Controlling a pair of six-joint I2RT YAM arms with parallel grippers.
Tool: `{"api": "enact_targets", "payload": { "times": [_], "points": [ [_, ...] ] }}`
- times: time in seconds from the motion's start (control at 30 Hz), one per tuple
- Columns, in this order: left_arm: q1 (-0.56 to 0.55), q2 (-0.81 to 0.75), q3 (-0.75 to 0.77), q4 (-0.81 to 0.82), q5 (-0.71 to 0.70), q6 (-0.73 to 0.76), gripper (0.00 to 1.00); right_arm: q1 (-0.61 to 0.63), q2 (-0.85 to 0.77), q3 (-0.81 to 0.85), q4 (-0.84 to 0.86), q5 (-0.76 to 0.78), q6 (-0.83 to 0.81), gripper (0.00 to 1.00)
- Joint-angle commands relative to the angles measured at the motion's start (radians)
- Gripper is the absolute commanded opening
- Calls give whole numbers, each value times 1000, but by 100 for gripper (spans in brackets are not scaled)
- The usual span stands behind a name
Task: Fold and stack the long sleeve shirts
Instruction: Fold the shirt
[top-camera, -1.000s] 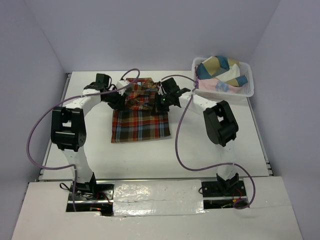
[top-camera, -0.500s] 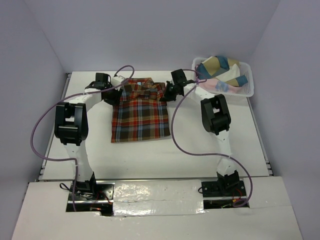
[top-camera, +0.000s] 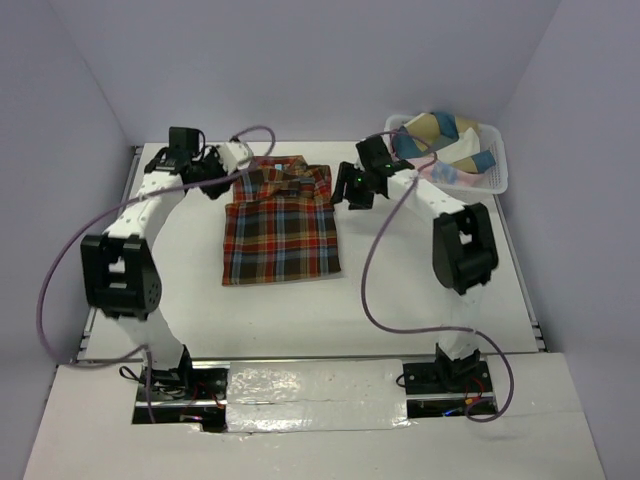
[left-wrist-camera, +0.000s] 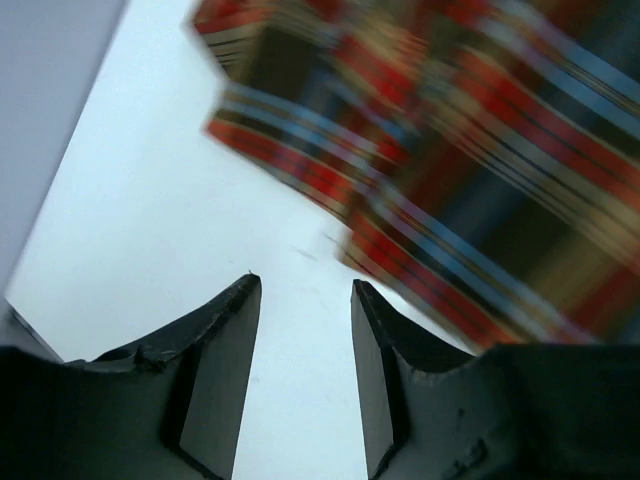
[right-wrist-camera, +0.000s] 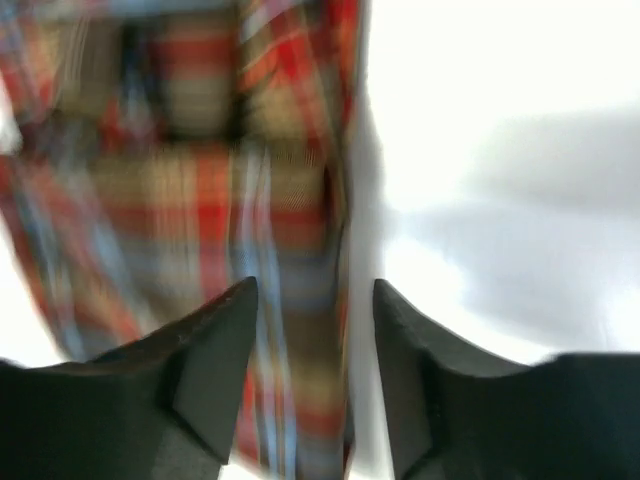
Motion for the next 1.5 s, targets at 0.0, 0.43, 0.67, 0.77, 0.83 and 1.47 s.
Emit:
{"api": "enact_targets", "payload": {
  "times": [0.0, 0.43, 0.67, 0.77, 0.83, 1.47],
  "points": [
    [-45, -215, -177, -331, 223, 596, 54, 14, -204, -167, -15, -46, -83, 67],
    [-168, -506, -759, -189, 160, 967, 74, 95, -355, -627, 150, -246, 27, 70],
    [-191, -489, -892, -5, 85, 876, 75, 107, -289, -658, 213, -290, 49, 69],
    [-193, -478, -909, 32, 59, 876, 73, 110, -258, -658, 224, -313, 55, 68],
    [-193, -475, -920, 38, 39, 889, 72, 110, -251, -664, 233, -323, 60, 68],
    [-194, -530, -797, -53, 30, 726, 0, 96, -315, -628, 152, -338, -37, 0]
  ]
}}
